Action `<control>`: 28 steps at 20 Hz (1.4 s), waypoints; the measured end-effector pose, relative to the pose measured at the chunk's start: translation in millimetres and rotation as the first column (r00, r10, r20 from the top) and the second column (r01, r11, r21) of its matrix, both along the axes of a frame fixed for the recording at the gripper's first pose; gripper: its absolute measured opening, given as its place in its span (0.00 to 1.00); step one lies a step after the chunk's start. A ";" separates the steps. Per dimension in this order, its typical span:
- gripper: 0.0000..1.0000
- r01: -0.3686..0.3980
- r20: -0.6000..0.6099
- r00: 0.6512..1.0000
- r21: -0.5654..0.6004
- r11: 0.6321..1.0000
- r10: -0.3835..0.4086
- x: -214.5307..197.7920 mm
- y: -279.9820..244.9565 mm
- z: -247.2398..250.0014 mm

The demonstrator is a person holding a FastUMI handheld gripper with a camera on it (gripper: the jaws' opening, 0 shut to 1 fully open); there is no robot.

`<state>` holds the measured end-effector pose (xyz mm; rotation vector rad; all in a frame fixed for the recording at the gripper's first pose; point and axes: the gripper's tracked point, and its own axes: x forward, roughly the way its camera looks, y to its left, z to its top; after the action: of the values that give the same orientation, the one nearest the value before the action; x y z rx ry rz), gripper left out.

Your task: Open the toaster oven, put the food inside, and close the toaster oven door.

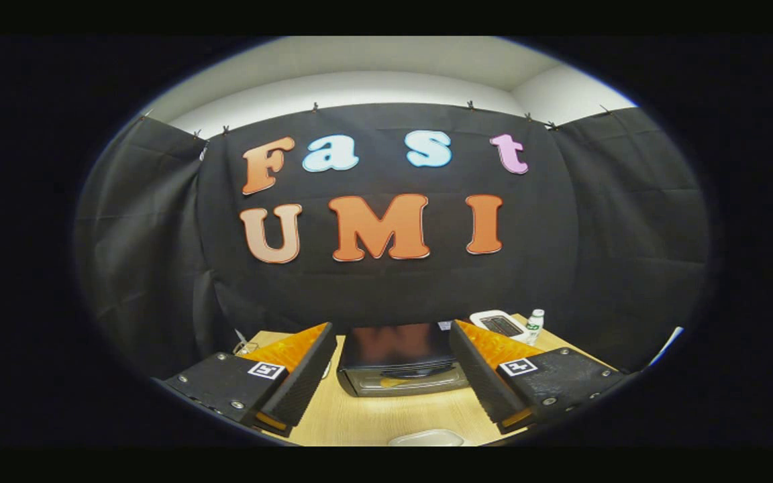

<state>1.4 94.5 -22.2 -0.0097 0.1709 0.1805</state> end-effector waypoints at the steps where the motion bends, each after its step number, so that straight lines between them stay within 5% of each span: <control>1: 1.00 0.002 0.003 1.000 0.003 1.000 -0.002 -0.8 -1.0 2.4; 28: 1.00 0.042 -0.005 0.999 0.002 0.999 -0.042 -2.5 -15.4 -3.3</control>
<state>-1.1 79.1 -25.5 -0.0038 0.1755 0.1392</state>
